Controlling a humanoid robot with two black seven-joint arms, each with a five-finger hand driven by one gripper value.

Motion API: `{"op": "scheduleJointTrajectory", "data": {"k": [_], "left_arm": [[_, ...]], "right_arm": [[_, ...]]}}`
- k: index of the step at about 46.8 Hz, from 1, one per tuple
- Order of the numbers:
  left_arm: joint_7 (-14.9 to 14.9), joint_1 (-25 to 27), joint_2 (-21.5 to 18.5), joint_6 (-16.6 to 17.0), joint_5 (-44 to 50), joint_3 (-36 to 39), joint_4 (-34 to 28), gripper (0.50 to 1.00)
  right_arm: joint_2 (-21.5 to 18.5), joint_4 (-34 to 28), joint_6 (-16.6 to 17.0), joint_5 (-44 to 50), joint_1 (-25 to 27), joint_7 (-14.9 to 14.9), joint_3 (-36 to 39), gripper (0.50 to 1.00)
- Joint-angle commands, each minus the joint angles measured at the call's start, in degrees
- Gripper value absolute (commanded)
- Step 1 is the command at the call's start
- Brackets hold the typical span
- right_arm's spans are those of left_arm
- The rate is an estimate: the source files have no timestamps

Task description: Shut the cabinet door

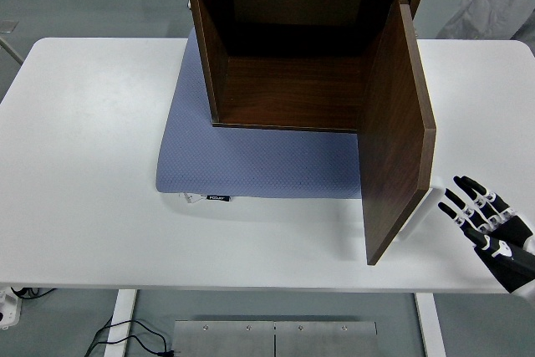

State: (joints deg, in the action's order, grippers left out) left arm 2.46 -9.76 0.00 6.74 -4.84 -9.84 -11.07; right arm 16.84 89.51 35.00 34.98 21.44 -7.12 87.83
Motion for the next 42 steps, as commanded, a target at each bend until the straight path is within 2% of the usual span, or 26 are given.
{"op": "scheduleJointTrajectory", "data": {"k": [1, 22, 42], "left_arm": [[0.0, 0.0, 0.0, 0.03, 0.01, 0.0, 0.0, 1.0], [0.0, 0.0, 0.0, 0.03, 0.01, 0.0, 0.0, 1.0], [0.0, 0.0, 0.0, -0.06, 0.01, 0.0, 0.0, 1.0]], "right_arm": [[0.12, 0.31, 0.0, 0.43, 0.0, 0.0, -0.64, 1.0], [-0.31, 0.75, 0.0, 0.7, -1.23, 1.05, -4.86, 1.0], [-1.63, 0.75, 0.0, 0.7, -4.65, 1.14, -8.29, 1.0]]}}
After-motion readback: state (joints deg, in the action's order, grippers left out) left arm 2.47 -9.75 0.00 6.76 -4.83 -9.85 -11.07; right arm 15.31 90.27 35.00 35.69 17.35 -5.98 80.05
